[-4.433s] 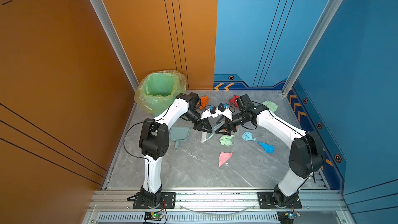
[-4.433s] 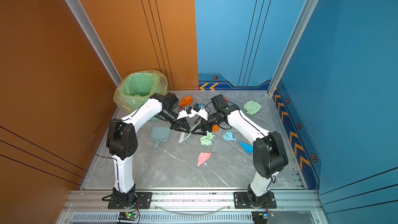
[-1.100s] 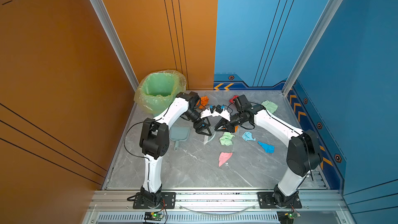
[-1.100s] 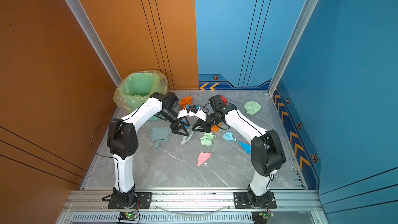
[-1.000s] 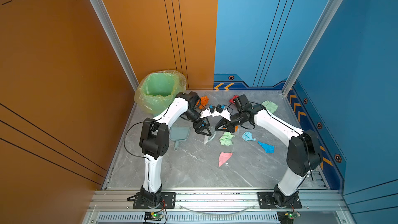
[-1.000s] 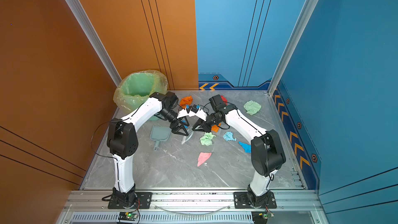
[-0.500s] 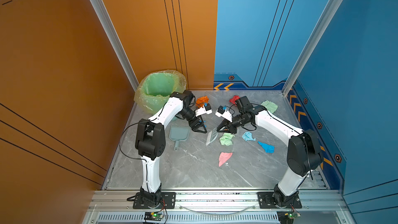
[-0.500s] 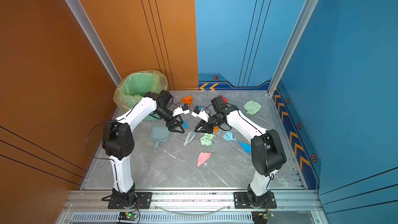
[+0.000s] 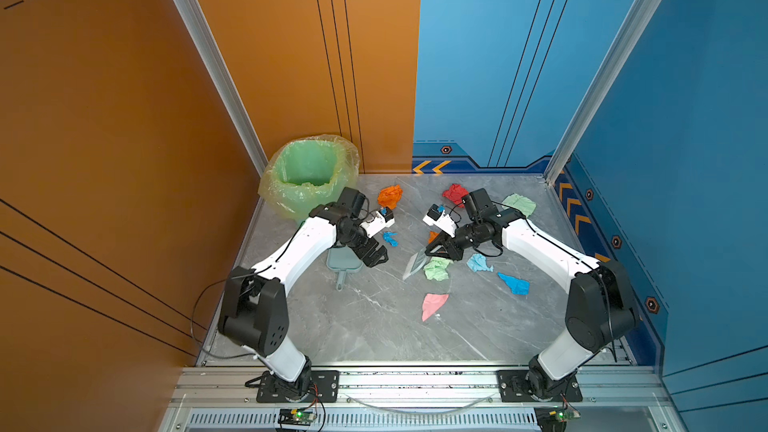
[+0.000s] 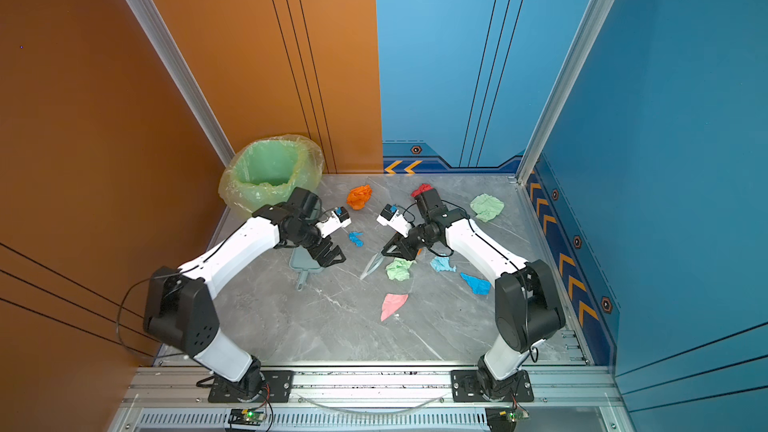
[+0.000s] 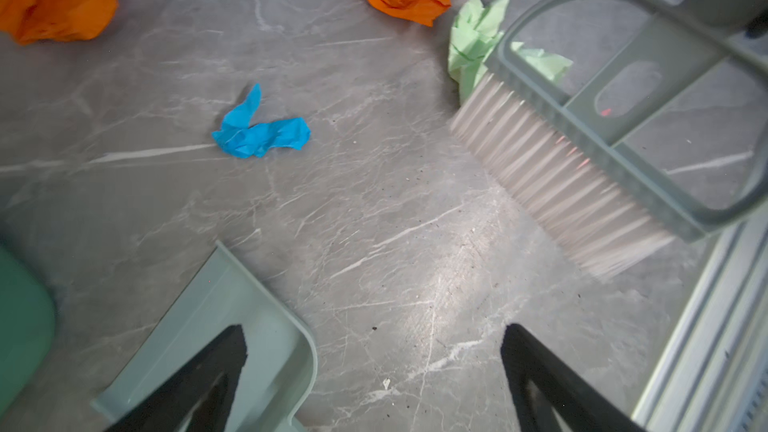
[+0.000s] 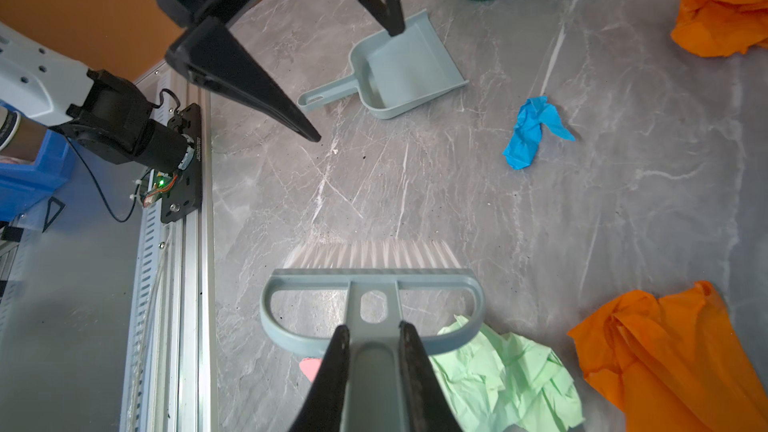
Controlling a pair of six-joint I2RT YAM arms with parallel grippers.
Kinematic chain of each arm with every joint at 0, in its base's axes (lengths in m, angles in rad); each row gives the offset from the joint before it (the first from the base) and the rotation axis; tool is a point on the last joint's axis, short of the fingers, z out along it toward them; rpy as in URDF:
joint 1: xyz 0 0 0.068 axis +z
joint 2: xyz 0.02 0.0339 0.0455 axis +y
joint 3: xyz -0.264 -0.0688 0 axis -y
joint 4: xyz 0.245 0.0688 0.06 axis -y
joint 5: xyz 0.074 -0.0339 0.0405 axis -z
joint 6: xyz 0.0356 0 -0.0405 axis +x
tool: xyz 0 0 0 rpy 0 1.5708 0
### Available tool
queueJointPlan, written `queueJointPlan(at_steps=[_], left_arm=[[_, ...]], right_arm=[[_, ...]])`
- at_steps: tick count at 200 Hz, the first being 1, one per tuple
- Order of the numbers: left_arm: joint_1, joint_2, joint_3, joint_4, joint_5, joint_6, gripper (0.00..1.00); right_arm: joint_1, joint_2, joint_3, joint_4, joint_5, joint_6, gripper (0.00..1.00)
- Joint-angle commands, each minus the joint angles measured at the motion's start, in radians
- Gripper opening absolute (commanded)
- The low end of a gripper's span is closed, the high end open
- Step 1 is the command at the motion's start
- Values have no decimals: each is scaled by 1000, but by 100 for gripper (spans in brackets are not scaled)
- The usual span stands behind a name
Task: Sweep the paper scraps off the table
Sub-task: 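Open the left gripper toward the dustpan while the right gripper holds the brush, then lower the left gripper over the pale green dustpan handle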
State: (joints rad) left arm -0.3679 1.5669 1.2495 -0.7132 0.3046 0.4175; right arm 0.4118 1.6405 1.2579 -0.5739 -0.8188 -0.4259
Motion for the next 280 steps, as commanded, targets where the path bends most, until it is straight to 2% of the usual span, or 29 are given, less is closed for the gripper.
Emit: queueJointPlan(at_steps=[1, 22, 47, 98, 162, 198, 280], left_arm=[[-6, -102, -107, 167, -195, -199, 98], [-6, -180, -198, 208, -318, -334, 98], [-11, -261, -316, 228, -393, -474, 98], [-17, -393, -505, 313, -437, -757, 98], [-29, -432, -623, 352, -492, -826, 98], [-29, -382, -636, 391, -520, -852, 98], [-28, -248, -643, 464, -502, -869, 100]], right_arm=[[-4, -40, -41, 62, 34, 74, 0], [-4, -58, -75, 109, 36, 105, 0], [-2, -72, -103, 161, 42, 139, 0], [7, -63, -113, 203, 58, 187, 0], [9, -54, -114, 226, 69, 203, 0], [11, -48, -116, 239, 74, 216, 0], [13, -36, -113, 246, 81, 222, 0]])
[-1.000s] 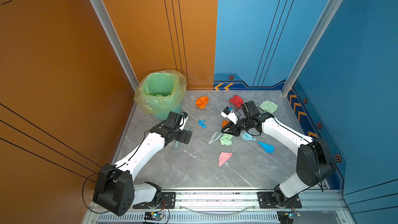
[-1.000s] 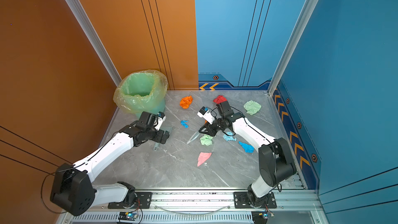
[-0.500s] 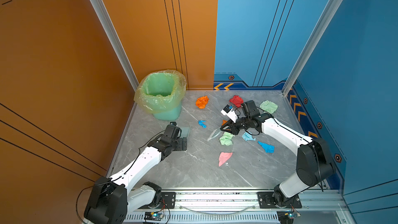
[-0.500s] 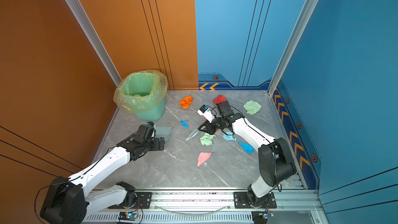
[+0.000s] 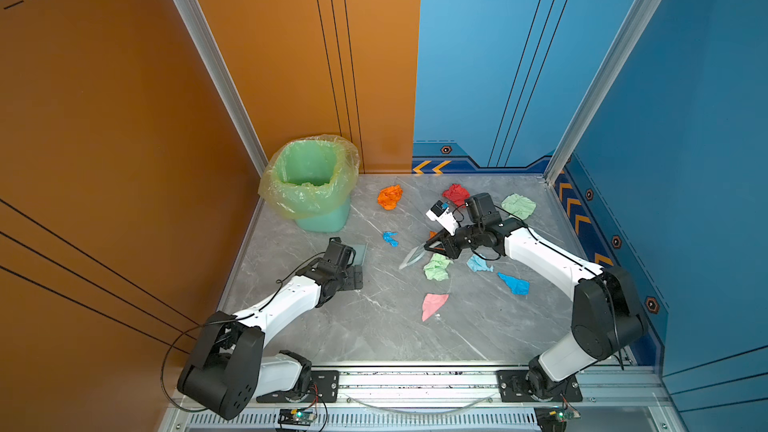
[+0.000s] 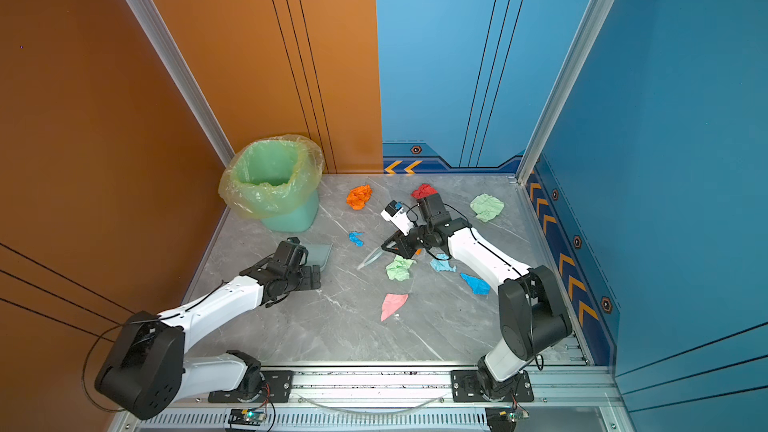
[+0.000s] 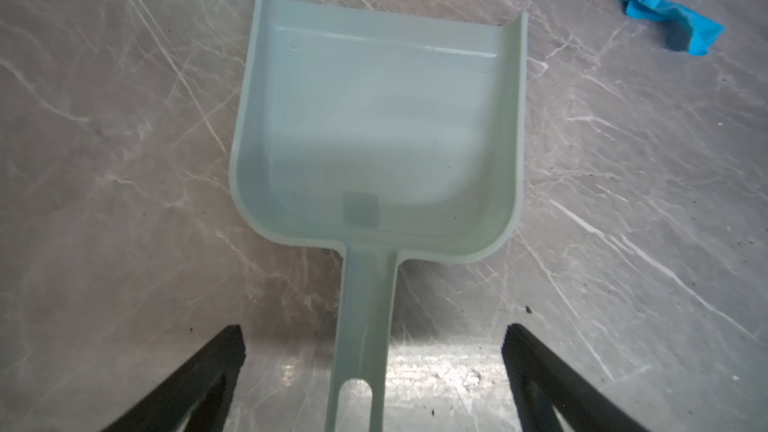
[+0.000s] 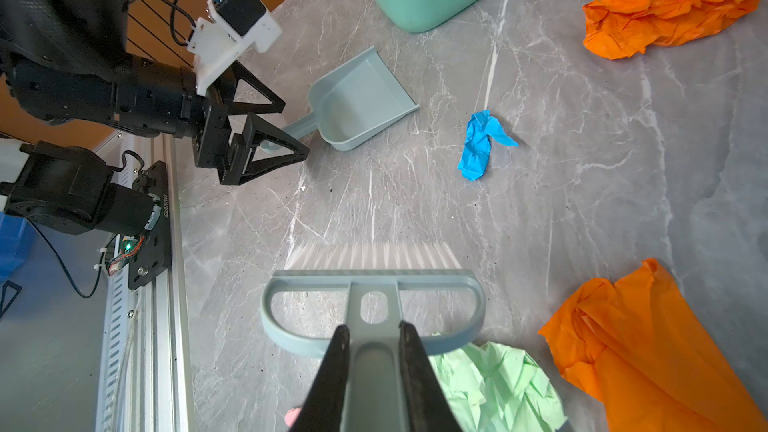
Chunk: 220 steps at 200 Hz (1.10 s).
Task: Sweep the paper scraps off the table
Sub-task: 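Lower the left gripper over the pale green dustpan handle, then close the left gripper on the dustpan handle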
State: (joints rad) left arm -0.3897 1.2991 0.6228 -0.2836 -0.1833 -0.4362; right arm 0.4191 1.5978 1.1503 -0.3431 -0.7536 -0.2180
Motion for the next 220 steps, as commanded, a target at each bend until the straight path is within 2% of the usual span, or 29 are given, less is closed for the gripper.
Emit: queueJointPlan(at_steps=[1, 89, 220], left_arm=[[-6, 21, -17, 35, -15, -15, 100], [-5, 106, -18, 84, -4, -16, 93], [-2, 159, -16, 158, -12, -21, 87]], right_arm=[[6, 6, -5, 15, 16, 15, 0], [9, 13, -6, 21, 20, 18, 0], [9, 16, -10, 15, 26, 21, 0]])
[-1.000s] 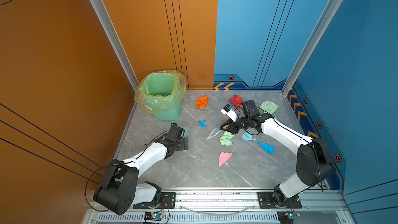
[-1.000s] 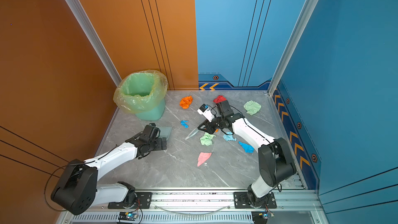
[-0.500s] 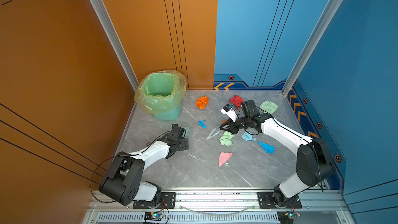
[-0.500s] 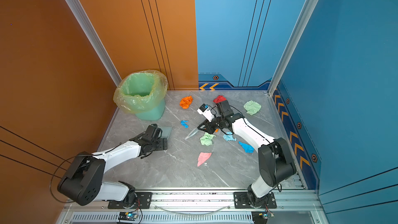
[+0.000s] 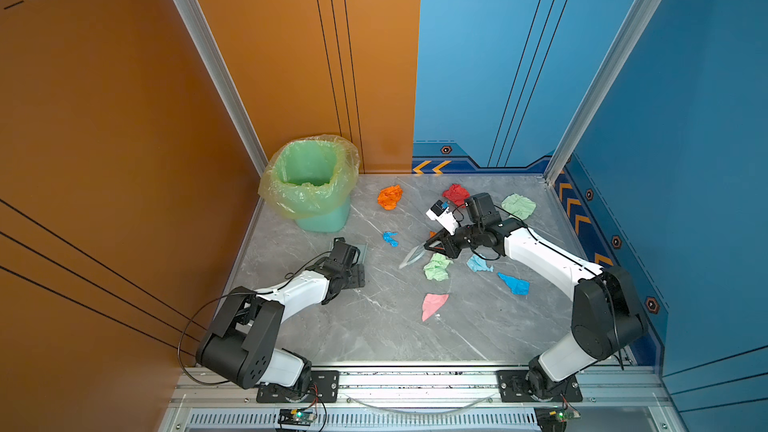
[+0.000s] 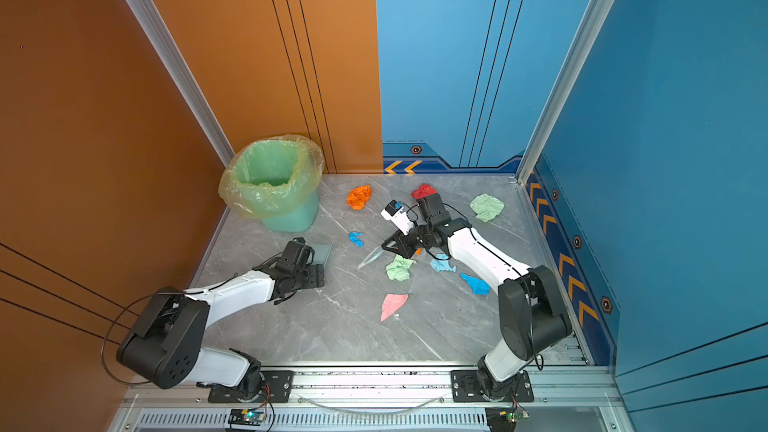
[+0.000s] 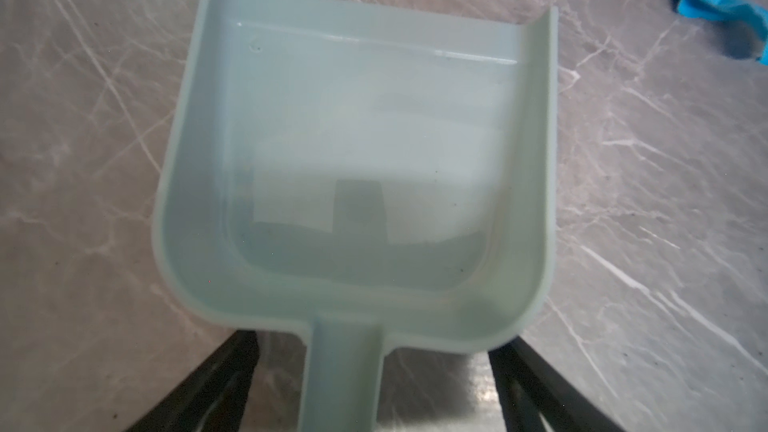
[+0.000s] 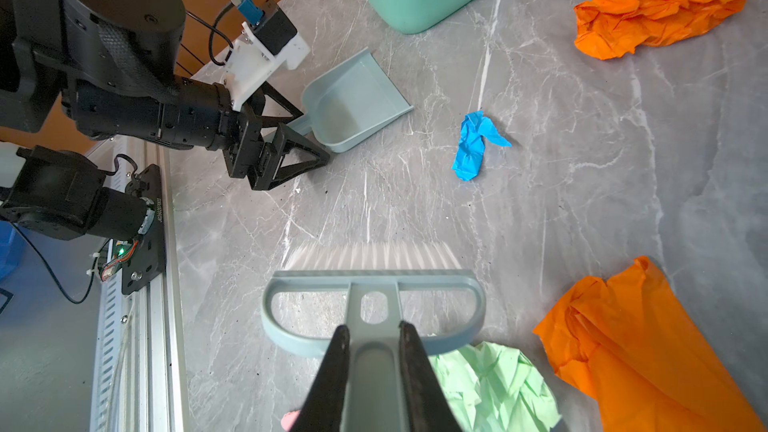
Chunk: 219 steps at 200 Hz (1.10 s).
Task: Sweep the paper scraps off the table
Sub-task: 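Close the left gripper on the dustpan handle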
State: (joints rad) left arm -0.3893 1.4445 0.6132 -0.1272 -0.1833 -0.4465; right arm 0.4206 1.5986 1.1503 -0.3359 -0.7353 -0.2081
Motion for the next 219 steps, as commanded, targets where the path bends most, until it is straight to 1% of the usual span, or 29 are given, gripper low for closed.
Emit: queueJointPlan(at_steps=[1, 19, 21, 23, 45, 67, 106, 137, 178, 219], left_arm=[[-2, 14, -7, 1, -13, -11, 87], [-2, 19, -5, 0, -13, -8, 87], [-2, 20, -5, 0, -14, -8, 84], [-3, 22, -5, 0, -13, -5, 83], [-2, 30, -5, -2, -19, 0, 80], [-3, 41, -2, 3, -21, 18, 72], [-3, 50, -1, 8, -19, 28, 65], [-3, 61, 2, 11, -21, 28, 64], [-5, 73, 10, 3, -9, 26, 56], [-5, 75, 6, 5, -13, 24, 54]], right_arm=[[7, 15, -10, 9, 8, 11, 0], [7, 14, -12, 11, 9, 13, 0], [8, 14, -12, 10, 9, 13, 0], [7, 13, -12, 11, 10, 12, 0], [9, 13, -12, 8, 12, 13, 0], [10, 11, -12, 8, 13, 15, 0], [10, 7, -13, 7, 15, 14, 0], [12, 8, -13, 6, 18, 15, 0], [12, 4, -15, 2, 21, 15, 0], [12, 3, -13, 2, 22, 15, 0]])
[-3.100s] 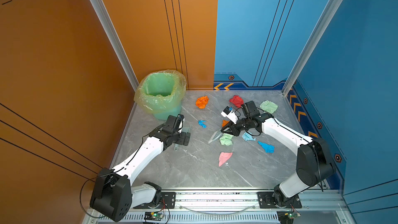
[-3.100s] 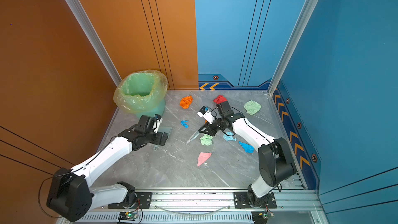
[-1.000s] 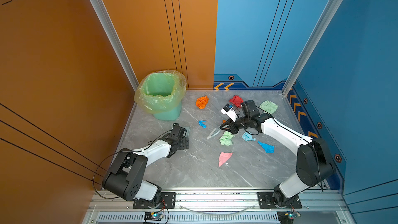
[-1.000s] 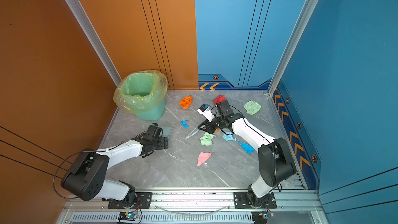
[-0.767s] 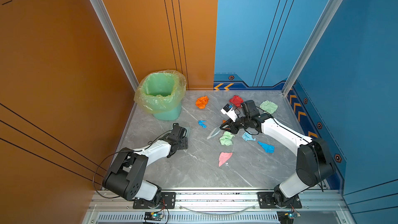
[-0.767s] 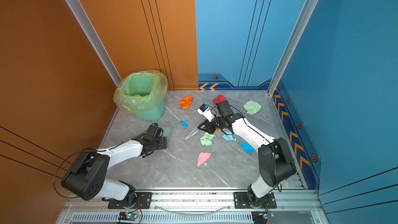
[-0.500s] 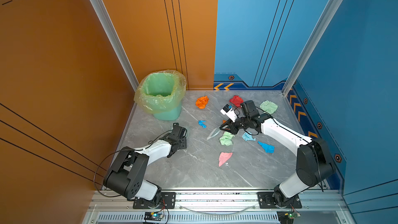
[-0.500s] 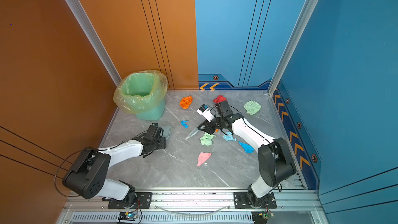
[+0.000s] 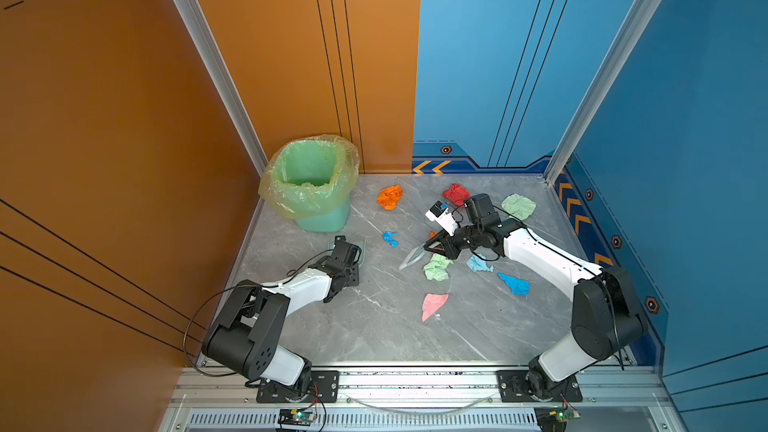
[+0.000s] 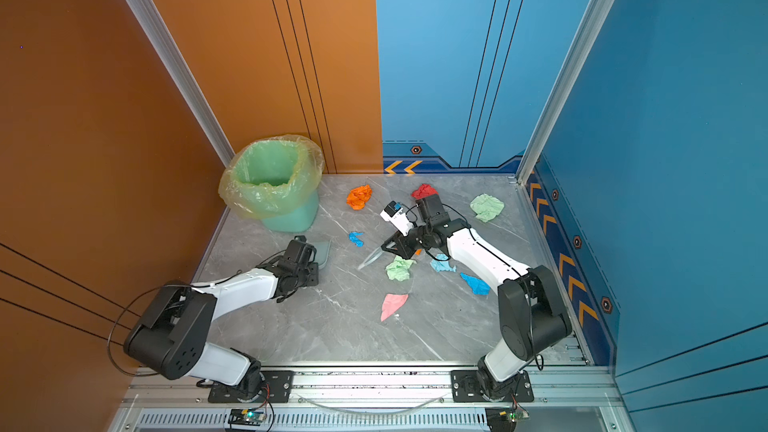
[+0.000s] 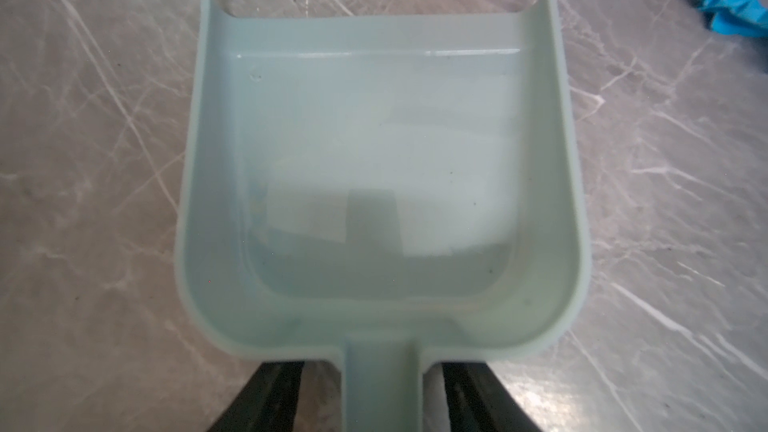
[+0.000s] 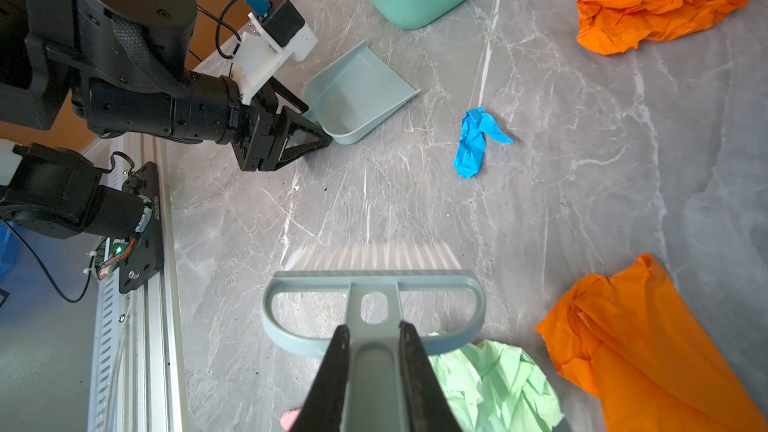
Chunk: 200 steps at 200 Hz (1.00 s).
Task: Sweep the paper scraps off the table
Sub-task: 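Close the left gripper on the dustpan handle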
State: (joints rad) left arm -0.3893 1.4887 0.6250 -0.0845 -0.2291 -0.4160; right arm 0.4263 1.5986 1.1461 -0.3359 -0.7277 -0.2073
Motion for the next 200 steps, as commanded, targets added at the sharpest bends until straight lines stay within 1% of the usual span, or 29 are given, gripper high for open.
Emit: queueJointPlan(at_steps=[1, 32, 56, 104, 126, 142, 172, 200], left_arm=[[-5, 31, -6, -37, 33, -7, 53], [-5, 33, -6, -34, 37, -4, 50], [-5, 37, -5, -27, 54, 3, 37], [-7, 45, -4, -18, 83, 13, 30], [-7, 47, -3, -12, 104, 23, 27], [-9, 48, 1, 0, 132, 32, 23], [-18, 56, 6, 31, 192, 55, 19], [-42, 66, 20, 32, 211, 76, 14]], right_arm=[[6, 4, -9, 2, 14, 14, 0], [8, 3, -10, 2, 15, 14, 0], [8, 1, -11, 3, 16, 14, 0], [8, -11, -23, 6, 13, 2, 0], [7, -26, -41, 11, -3, -34, 0], [5, -39, -55, 12, -17, -67, 0], [-10, -59, -69, 3, -96, -144, 0], [-27, -68, -58, -28, -102, -167, 0]])
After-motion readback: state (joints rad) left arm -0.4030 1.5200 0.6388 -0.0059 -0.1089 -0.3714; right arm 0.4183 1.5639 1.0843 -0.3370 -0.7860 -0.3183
